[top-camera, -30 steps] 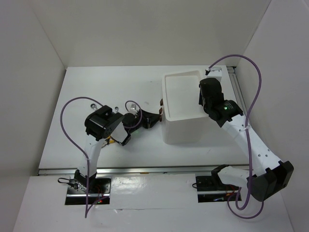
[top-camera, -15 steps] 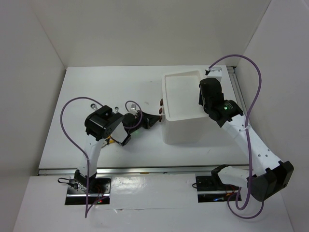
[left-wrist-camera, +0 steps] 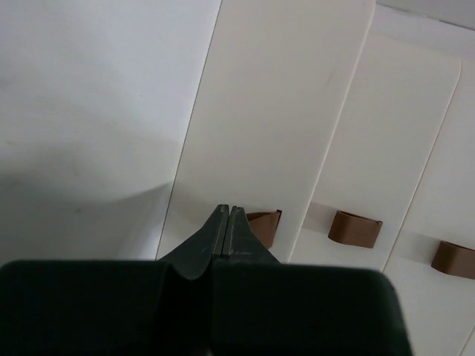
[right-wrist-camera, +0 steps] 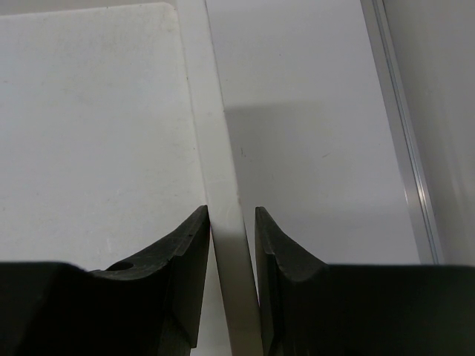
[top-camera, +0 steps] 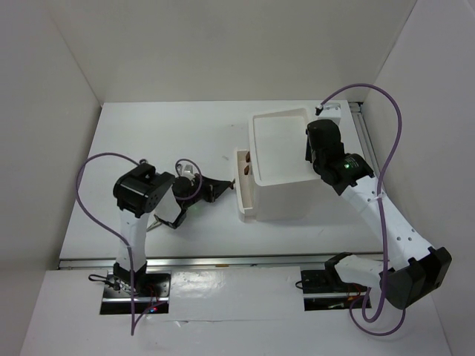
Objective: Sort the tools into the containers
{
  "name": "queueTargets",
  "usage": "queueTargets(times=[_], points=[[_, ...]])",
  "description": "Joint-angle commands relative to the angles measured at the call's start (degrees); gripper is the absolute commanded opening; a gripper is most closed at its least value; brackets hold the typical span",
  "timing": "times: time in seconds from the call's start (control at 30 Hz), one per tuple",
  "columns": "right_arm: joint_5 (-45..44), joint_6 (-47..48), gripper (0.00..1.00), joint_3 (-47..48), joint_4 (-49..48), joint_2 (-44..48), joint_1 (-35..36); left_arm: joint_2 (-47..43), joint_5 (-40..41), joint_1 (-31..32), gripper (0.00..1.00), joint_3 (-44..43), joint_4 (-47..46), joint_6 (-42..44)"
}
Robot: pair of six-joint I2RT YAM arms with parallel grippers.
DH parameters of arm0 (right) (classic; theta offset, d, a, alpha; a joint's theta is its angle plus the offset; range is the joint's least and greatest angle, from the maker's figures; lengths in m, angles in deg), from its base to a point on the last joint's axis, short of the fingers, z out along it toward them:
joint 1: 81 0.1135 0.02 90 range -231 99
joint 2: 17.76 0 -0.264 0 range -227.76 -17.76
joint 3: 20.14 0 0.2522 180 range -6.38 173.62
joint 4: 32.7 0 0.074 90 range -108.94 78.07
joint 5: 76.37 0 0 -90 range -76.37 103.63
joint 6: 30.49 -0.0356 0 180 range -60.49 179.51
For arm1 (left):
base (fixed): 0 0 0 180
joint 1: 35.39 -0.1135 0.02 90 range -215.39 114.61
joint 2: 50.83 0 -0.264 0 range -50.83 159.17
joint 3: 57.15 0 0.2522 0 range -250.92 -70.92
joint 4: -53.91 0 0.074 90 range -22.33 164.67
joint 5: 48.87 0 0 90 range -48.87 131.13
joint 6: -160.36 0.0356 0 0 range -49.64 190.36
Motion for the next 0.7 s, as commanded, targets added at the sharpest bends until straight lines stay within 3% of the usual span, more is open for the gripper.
queueTargets(times=[0.0,0.33,0.67], points=[[-4.6,-1.4,0.06,1.2,0.8,2.0,-0.8,1.3,-4.3,-2.9,0.00,2.7,-8.8,2.7],[-4.1,-1.4,0.06,1.2,0.8,1.4,-0.8,-1.8,-7.3,-11.6,0.00,9.8,-11.9,3.3],[-3.6,-1.4,0.06,1.2,0.8,0.8,-0.8,-14.1,-11.8,-16.3,0.00,7.4,0.3,8.8]])
